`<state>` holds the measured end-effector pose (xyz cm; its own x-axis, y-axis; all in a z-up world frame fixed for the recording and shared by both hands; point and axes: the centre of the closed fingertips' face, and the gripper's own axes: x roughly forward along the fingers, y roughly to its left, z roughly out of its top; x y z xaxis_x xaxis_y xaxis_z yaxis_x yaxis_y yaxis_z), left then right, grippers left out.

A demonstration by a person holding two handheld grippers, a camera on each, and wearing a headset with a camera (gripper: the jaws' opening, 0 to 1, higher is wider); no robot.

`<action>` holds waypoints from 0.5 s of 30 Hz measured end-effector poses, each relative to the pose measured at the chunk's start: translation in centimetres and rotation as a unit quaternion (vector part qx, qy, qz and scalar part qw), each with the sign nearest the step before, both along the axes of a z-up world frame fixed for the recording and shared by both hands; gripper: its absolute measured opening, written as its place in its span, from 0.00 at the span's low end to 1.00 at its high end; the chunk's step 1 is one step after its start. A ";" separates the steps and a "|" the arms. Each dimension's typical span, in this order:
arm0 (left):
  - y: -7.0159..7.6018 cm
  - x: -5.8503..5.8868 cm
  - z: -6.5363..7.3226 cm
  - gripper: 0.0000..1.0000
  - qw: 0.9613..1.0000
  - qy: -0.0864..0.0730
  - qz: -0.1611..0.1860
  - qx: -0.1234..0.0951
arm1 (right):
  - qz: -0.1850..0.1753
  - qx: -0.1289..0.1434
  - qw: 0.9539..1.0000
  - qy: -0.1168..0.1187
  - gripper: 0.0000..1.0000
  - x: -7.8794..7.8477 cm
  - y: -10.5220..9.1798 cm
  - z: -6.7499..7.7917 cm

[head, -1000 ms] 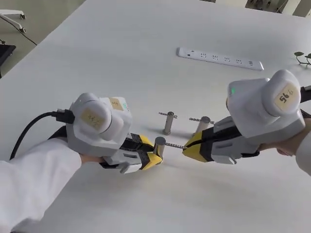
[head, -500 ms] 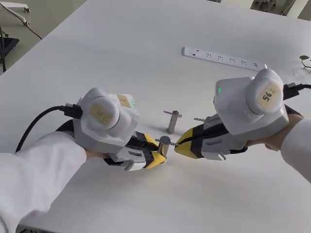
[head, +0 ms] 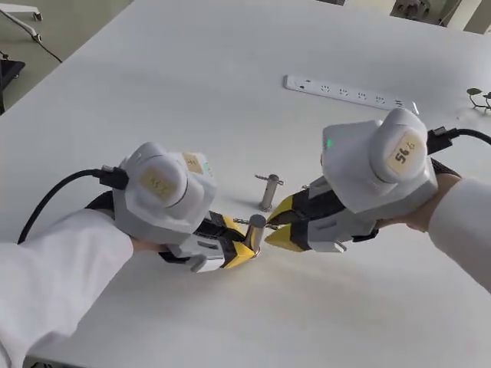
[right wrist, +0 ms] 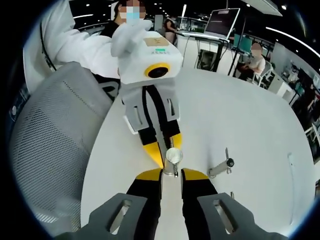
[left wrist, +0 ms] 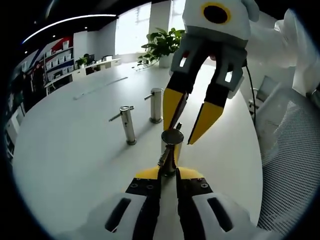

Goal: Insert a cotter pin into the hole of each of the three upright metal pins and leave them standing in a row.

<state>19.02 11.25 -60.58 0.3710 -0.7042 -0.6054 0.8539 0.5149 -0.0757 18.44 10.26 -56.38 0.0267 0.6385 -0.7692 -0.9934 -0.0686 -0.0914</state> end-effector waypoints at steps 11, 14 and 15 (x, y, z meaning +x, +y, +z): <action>-0.2 -0.3 0.0 0.00 1.000 0.004 -0.003 -0.006 | -0.013 -0.005 1.000 0.003 0.00 0.3 -1.3 0.1; -0.2 -0.4 0.1 0.00 1.000 0.007 -0.002 -0.009 | -0.011 -0.005 1.000 0.004 0.00 0.2 -1.3 0.0; -0.2 -0.4 0.1 0.00 1.000 0.005 -0.002 -0.008 | -0.010 -0.006 1.000 0.003 0.00 0.3 -1.4 0.0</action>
<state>18.64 11.04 -60.49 0.3621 -0.7152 -0.5978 0.8549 0.5104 -0.0928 18.72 8.86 -56.39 0.0334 0.6294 -0.7764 -0.9952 -0.0506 -0.0839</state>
